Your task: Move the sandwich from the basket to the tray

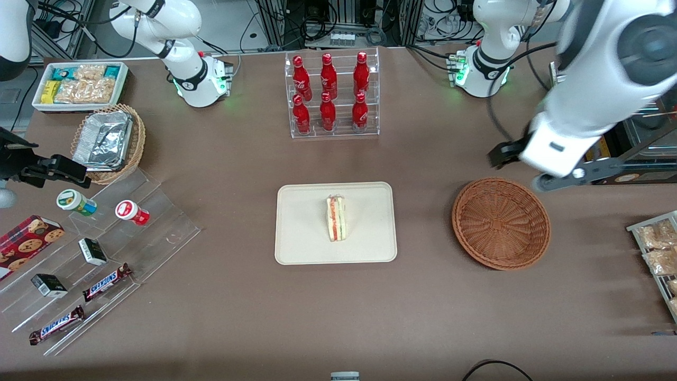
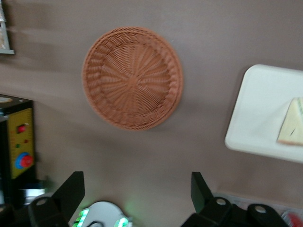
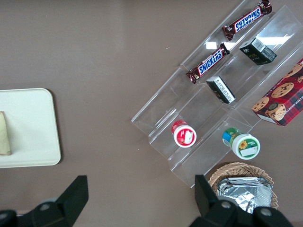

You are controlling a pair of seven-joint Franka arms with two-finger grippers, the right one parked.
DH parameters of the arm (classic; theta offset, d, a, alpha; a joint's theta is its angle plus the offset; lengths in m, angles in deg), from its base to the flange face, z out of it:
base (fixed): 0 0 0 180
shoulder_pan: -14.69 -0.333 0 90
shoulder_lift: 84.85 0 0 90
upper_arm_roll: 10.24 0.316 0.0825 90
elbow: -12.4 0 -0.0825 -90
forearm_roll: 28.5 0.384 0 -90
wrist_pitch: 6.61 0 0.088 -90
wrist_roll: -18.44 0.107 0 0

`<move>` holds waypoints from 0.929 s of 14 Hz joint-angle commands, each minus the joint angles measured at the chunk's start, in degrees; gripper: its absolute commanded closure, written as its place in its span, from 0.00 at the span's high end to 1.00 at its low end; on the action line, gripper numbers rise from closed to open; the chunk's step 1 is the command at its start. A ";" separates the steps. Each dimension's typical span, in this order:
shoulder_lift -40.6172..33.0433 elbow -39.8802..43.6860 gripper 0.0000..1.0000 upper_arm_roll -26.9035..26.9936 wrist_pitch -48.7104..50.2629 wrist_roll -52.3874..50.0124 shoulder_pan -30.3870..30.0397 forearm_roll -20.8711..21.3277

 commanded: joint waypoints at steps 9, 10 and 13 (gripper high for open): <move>-14.90 -14.12 0.99 17.47 0.10 27.03 0.74 -3.17; -14.90 -14.21 0.99 18.09 0.10 27.03 1.01 -3.00; -14.46 -13.69 0.99 19.23 0.36 26.59 1.10 -3.17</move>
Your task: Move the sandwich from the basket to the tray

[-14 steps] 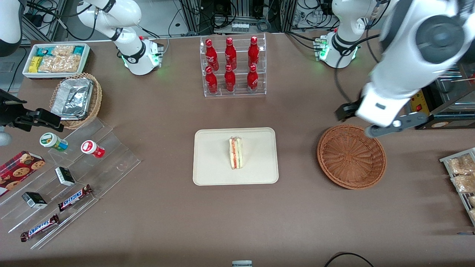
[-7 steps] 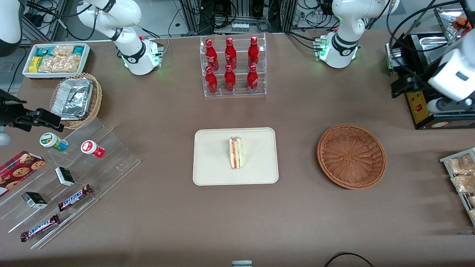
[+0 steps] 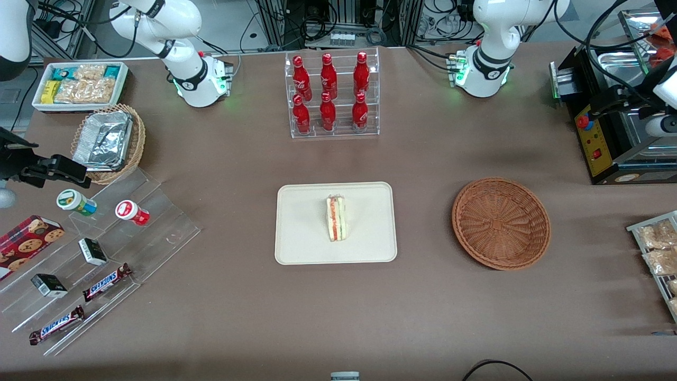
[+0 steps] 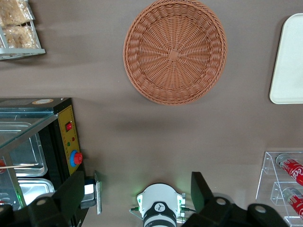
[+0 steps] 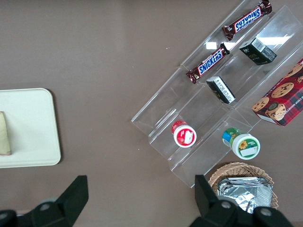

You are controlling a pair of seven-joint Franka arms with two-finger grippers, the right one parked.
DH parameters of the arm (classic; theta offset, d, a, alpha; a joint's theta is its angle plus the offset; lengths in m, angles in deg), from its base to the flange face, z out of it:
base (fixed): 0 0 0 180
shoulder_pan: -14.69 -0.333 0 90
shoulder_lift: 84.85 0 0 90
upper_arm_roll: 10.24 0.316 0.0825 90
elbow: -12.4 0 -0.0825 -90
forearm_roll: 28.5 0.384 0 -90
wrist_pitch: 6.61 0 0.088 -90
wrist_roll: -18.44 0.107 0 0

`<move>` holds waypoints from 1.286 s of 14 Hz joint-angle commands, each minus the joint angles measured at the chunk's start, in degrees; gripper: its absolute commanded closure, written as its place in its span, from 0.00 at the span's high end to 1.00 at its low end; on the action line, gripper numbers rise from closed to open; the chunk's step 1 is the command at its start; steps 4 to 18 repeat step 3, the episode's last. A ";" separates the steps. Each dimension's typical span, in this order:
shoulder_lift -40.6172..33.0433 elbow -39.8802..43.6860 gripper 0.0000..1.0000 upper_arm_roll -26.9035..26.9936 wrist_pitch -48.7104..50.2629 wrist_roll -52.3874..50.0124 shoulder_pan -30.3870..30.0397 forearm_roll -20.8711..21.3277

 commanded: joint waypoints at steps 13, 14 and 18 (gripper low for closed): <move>-1.06 -0.72 0.99 1.26 -0.92 0.54 1.10 -0.51; -1.06 -0.72 0.99 1.26 -0.92 0.54 1.10 -0.51; -1.06 -0.72 0.99 1.26 -0.92 0.54 1.10 -0.51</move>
